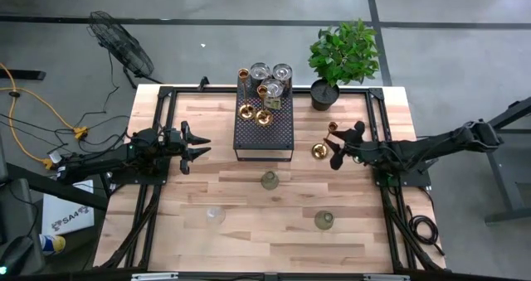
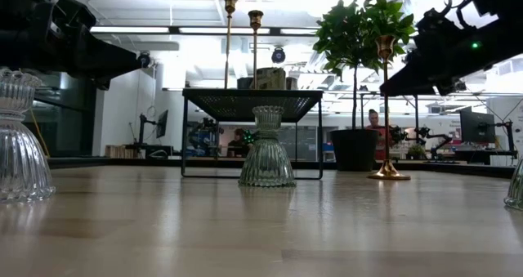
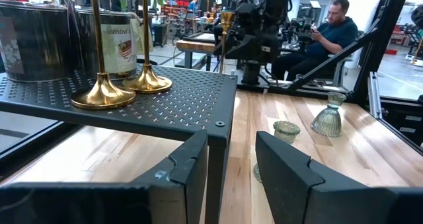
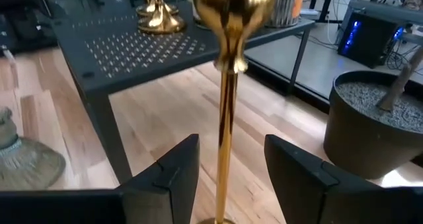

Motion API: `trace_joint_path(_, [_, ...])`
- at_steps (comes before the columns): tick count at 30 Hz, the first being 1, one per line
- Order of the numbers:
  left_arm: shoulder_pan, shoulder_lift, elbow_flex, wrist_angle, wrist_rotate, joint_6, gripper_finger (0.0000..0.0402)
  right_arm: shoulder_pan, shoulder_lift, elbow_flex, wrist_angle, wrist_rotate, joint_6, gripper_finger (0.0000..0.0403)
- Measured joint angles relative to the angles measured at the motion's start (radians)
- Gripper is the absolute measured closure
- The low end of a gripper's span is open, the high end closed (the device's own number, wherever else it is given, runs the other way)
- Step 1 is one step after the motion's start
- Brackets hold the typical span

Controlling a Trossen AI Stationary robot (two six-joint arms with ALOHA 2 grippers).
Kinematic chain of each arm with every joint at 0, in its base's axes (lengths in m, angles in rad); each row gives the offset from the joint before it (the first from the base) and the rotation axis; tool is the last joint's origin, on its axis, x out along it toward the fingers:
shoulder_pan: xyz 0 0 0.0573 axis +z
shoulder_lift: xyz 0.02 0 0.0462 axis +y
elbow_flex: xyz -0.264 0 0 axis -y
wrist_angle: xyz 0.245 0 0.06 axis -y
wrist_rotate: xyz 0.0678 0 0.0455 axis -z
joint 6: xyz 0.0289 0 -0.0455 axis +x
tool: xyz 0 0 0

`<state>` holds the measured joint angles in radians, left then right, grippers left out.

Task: Pick & Place candle stick holders
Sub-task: Put the gold candle holder on the shelf

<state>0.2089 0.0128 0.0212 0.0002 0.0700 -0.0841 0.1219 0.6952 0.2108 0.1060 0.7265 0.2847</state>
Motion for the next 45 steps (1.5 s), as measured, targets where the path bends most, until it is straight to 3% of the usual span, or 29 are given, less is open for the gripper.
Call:
trace_joint_path(7, [0.000, 0.000, 0.000, 0.000, 0.000, 0.000, 0.0277, -0.013, 0.007, 0.000, 0.021, 0.000, 0.001, 0.0247])
trace_joint_path(25, [0.000, 0.000, 0.000, 0.000, 0.000, 0.000, 0.0277, -0.020, 0.007, 0.000, 0.070, -0.030, 0.009, 0.0374])
trace_joint_path(32, [0.000, 0.000, 0.000, 0.000, 0.000, 0.000, 0.0277, -0.020, 0.007, 0.001, 0.082, -0.028, 0.009, 0.0390])
trace_joint_path(39, [0.000, 0.000, 0.000, 0.000, 0.000, 0.000, 0.0277, -0.020, 0.007, 0.093, -0.030, -0.021, -0.002, 0.0393])
trace_joint_path(45, [0.000, 0.000, 0.000, 0.000, 0.000, 0.000, 0.0277, -0.020, 0.024, 0.255, -0.222, -0.029, 0.002, 0.0394])
